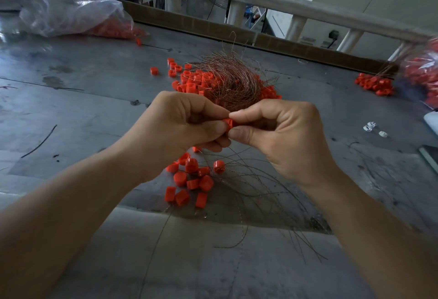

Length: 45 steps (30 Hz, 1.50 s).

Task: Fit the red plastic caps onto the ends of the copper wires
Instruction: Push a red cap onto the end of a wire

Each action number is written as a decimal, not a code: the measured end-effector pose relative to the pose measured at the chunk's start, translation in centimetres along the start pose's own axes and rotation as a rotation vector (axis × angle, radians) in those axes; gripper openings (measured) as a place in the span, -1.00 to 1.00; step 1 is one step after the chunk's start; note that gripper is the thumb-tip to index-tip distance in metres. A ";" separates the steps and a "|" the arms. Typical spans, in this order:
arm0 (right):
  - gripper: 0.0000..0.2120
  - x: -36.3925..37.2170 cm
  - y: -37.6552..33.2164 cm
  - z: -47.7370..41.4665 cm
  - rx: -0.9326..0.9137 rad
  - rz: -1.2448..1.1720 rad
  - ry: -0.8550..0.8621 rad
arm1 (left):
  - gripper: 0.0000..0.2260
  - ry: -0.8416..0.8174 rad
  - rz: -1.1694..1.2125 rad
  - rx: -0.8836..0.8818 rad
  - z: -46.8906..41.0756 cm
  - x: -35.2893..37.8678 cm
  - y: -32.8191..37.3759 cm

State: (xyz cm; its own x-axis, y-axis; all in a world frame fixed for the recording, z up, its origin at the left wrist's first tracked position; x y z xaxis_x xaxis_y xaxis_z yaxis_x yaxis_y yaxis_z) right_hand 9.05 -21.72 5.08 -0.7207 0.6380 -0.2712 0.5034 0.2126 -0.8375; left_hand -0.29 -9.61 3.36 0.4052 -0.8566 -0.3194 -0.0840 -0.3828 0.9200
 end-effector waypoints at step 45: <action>-0.79 0.1 -0.1 -0.2 -0.065 0.091 -0.241 | -0.63 -0.146 0.300 -0.090 0.2 -0.2 -0.1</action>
State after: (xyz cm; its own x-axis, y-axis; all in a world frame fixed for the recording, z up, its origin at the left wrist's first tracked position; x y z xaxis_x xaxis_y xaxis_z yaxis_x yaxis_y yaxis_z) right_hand 8.99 -21.51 5.27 -0.7597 0.4634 -0.4562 0.5955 0.2141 -0.7743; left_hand -0.56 -9.42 3.26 0.2391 -0.9694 -0.0548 -0.0963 -0.0798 0.9921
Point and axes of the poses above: each hand's wrist, its own z-axis away from the middle knuckle, its own x-axis out of the palm, y = z × x, the point moved 2 cm from there along -z, towards the middle knuckle, and after that the axes turned 14 degrees about -z, right-handed, at the moved point
